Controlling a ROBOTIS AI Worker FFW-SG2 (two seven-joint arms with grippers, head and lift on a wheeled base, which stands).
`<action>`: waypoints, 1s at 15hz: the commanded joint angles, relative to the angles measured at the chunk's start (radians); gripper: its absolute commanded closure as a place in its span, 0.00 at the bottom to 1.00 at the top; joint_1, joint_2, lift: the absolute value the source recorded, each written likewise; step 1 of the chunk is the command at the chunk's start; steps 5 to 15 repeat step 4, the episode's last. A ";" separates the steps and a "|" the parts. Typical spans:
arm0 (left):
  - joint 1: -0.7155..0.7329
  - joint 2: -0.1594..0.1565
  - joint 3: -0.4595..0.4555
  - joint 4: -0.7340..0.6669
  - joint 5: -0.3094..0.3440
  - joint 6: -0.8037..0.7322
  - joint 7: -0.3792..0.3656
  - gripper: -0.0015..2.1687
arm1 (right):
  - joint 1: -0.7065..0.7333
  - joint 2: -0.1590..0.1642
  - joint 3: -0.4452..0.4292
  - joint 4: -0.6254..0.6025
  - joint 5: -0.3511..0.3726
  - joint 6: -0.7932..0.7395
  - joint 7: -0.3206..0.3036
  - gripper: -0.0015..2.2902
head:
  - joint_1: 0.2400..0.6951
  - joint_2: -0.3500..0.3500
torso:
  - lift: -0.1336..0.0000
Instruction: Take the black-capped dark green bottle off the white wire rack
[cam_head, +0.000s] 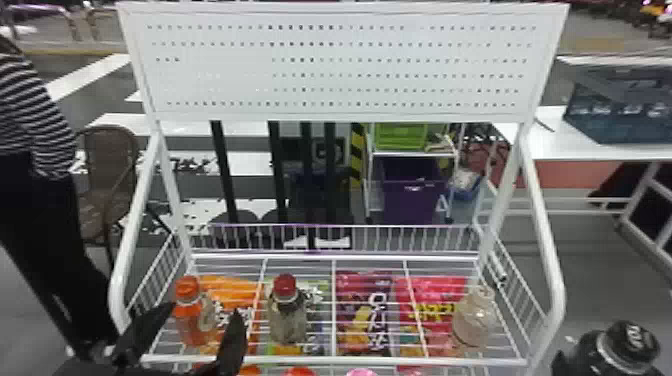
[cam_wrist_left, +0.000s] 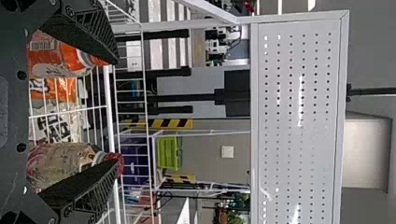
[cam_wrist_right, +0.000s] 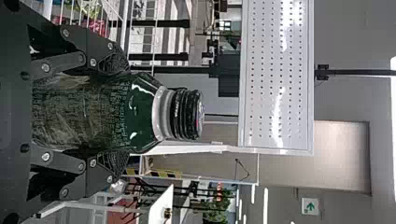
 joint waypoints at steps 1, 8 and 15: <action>0.000 0.000 0.001 -0.003 0.000 0.001 0.001 0.07 | 0.000 0.000 -0.003 -0.001 0.000 0.000 0.000 0.58 | 0.57 0.50 | 1.00; 0.000 0.000 0.001 -0.002 0.000 0.001 -0.001 0.07 | 0.006 0.001 -0.008 -0.005 0.000 0.000 0.000 0.58 | 0.57 0.50 | 1.00; 0.000 0.000 0.001 -0.002 0.000 0.001 -0.001 0.07 | 0.006 0.001 -0.008 -0.005 0.000 0.000 0.000 0.58 | 0.57 0.50 | 1.00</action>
